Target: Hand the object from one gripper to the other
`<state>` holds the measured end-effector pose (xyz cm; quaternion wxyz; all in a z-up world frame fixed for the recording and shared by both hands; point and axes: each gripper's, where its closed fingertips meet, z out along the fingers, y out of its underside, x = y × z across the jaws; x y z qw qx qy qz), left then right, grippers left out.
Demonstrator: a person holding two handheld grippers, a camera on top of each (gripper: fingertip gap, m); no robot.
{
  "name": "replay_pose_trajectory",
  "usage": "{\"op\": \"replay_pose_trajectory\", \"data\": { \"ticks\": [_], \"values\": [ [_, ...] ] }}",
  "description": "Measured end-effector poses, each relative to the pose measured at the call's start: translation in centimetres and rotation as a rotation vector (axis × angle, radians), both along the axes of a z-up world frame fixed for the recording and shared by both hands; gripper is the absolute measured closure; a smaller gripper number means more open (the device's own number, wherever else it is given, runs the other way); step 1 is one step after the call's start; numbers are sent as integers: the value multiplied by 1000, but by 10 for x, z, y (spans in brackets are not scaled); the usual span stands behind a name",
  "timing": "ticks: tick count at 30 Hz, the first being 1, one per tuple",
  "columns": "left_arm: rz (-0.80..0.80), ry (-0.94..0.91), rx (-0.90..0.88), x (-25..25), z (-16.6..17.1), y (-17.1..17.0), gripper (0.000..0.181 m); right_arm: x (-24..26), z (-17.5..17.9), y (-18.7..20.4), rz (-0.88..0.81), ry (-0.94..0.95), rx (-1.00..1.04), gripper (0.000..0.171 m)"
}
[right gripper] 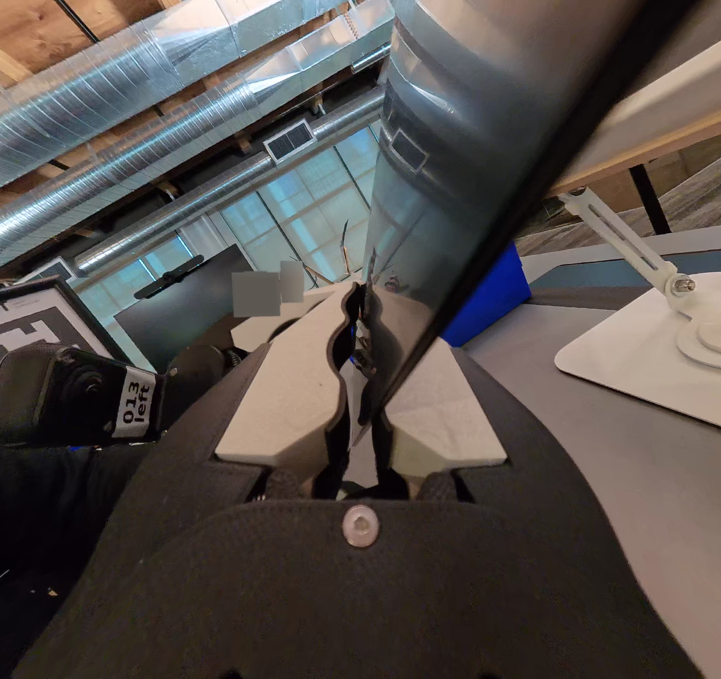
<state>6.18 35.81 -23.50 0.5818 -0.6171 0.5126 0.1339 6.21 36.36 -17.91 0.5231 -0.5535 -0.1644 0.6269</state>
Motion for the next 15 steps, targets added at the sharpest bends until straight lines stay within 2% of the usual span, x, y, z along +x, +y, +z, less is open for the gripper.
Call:
{"op": "replay_pose_trajectory", "data": {
  "ticks": [3,9,15],
  "values": [
    [27,27,-39,3,-11,5,62,-6,-1,-4,-9,-30,17,171],
    [49,-7,-68,-1,-9,9,92,-21,-5,-14,-8,-99,81,171],
    [55,-41,-96,-4,-12,8,92,-25,-6,-16,-19,-149,125,171]
  ]
}}
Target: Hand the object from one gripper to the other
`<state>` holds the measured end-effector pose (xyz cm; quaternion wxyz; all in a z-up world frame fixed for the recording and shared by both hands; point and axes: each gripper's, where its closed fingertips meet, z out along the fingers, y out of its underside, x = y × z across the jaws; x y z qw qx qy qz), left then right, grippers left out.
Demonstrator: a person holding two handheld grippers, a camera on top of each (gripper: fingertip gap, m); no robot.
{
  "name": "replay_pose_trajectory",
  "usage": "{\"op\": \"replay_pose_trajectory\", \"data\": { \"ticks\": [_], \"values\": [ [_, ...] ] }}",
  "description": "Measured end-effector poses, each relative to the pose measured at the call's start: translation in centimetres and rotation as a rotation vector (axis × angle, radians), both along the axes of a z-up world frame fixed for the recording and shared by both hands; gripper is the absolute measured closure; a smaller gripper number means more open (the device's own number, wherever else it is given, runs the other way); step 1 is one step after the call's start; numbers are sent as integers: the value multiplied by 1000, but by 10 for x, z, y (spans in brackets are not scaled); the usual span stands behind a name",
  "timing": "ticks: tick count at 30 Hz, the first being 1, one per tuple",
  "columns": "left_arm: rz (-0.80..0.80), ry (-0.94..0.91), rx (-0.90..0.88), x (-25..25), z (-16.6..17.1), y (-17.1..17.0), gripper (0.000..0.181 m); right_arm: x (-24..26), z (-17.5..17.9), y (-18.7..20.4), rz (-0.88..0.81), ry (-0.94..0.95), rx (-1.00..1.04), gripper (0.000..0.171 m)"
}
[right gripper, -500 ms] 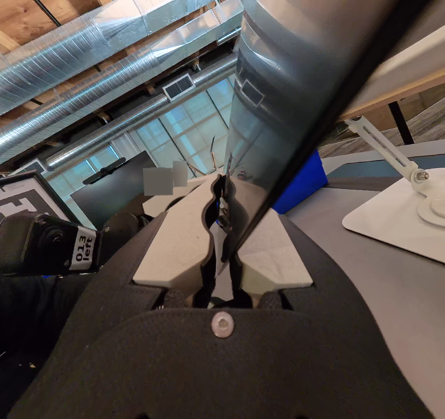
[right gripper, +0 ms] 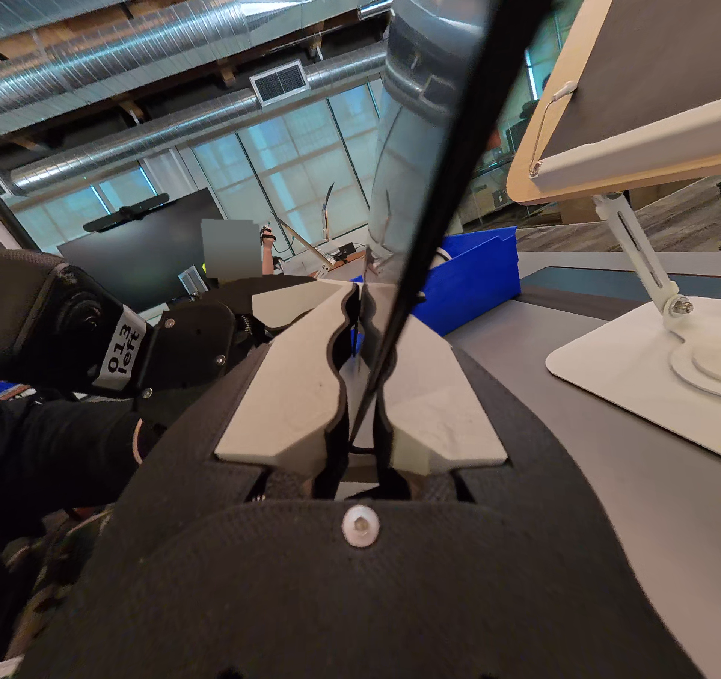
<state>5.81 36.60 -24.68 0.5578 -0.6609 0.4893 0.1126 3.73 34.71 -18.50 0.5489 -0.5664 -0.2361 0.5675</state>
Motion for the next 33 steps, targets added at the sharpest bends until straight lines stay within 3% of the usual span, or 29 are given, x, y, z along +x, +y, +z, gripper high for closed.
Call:
{"op": "replay_pose_trajectory", "data": {
  "ticks": [1,3,9,11,20,25,27,33],
  "values": [
    [-1,-4,-4,0,0,0,92,-1,0,-1,1,-7,10,170],
    [-4,-26,-23,-1,-1,0,92,-3,1,-2,8,-22,22,149],
    [-83,-160,-107,3,5,-6,92,-7,9,-12,40,-64,112,132],
    [-104,-231,-153,1,8,-7,93,-5,13,-15,52,-68,144,115],
    [-527,-509,-480,22,29,-55,93,3,26,-40,241,-48,219,61],
    [-648,-546,-580,31,29,-76,93,-2,25,-54,344,3,194,65],
    [-657,-556,-598,33,27,-77,93,-2,25,-58,361,9,202,76],
    [-672,-562,-630,34,22,-78,93,-4,22,-57,360,-11,201,77]
  ]
}}
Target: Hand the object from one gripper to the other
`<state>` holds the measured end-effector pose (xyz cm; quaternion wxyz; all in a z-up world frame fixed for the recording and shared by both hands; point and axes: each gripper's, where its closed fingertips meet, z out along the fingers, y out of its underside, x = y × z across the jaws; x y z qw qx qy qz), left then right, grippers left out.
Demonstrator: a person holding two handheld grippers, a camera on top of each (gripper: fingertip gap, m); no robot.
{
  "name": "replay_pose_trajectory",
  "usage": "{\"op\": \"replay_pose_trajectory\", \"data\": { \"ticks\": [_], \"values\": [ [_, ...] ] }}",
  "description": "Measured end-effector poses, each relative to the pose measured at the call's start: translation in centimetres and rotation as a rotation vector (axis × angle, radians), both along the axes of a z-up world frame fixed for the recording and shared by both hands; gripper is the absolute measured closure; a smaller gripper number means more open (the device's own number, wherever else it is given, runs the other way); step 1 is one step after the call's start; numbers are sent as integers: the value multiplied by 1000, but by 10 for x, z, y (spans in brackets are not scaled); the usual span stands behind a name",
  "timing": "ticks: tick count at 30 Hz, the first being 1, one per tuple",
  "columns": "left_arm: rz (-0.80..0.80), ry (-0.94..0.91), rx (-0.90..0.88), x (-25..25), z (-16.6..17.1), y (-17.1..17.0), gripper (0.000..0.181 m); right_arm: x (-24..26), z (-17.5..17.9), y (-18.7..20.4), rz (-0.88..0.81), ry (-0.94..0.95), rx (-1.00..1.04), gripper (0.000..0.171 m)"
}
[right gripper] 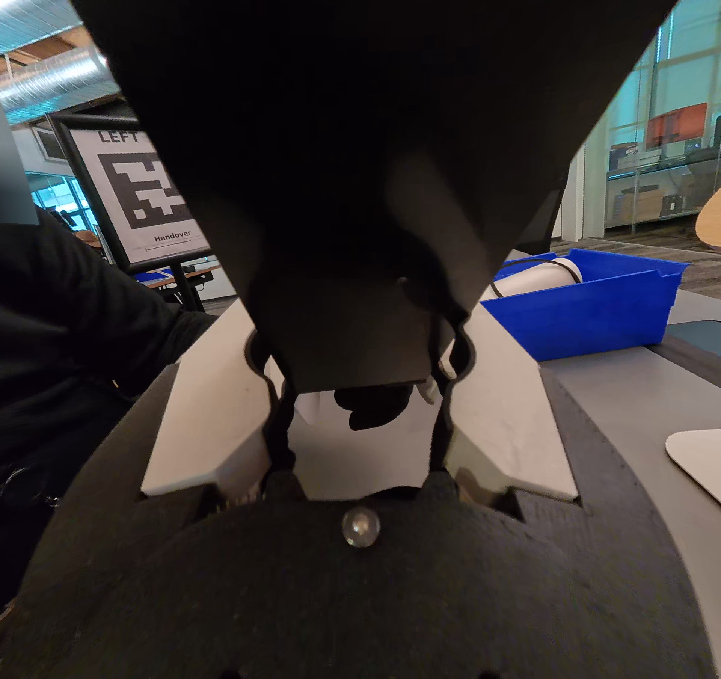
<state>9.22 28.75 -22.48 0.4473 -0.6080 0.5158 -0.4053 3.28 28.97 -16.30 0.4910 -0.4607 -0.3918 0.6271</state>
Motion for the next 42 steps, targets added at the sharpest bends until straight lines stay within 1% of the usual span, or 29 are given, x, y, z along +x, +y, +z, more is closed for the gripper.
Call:
{"op": "replay_pose_trajectory", "data": {
  "ticks": [6,8,12,14,16,18,20,23,26,27,29,30,32,33,37,38,39,40,42],
  "values": [
    [14,-7,-36,-3,-1,2,91,-2,-4,4,-34,-46,18,77],
    [34,-1,-54,-11,-2,4,84,-2,-5,6,-57,-71,35,77],
    [49,32,-83,-37,1,3,81,-2,-12,10,-84,-136,54,77],
    [96,33,-56,-52,14,8,78,-4,-18,11,-96,-174,65,77],
    [141,16,-19,-61,36,14,72,-8,-26,11,-101,-223,77,77],
    [152,24,13,-56,53,13,67,-12,-34,11,-108,-270,90,77],
    [135,42,25,-41,63,8,58,-18,-42,8,-105,-314,108,78],
    [100,120,8,-14,55,3,45,-25,-50,3,-93,-354,127,78],
    [75,172,-53,3,38,5,44,-30,-56,-1,-83,-386,151,78],
    [77,180,-73,6,34,7,46,-31,-59,-3,-80,-399,161,78],
    [72,196,-76,8,30,9,56,-35,-63,-6,-75,-428,183,77],
    [72,202,-73,8,29,10,68,-36,-66,-8,-73,-443,194,81],
    [25,200,-83,8,28,3,90,-38,-68,-8,-71,-450,190,80],
    [21,199,-85,8,28,2,93,-38,-68,-9,-68,-449,190,80],
    [28,212,-66,6,25,1,94,-41,-68,-11,-70,-439,195,79],
    [23,204,-71,5,27,0,94,-42,-67,-12,-65,-428,188,78],
    [23,192,-78,3,28,0,94,-41,-66,-13,-58,-422,183,71],
    [29,173,-89,1,31,1,94,-40,-67,-13,-49,-424,185,74],
    [45,125,-103,-6,40,5,94,-35,-70,-14,-31,-435,193,73]
  ]
}}
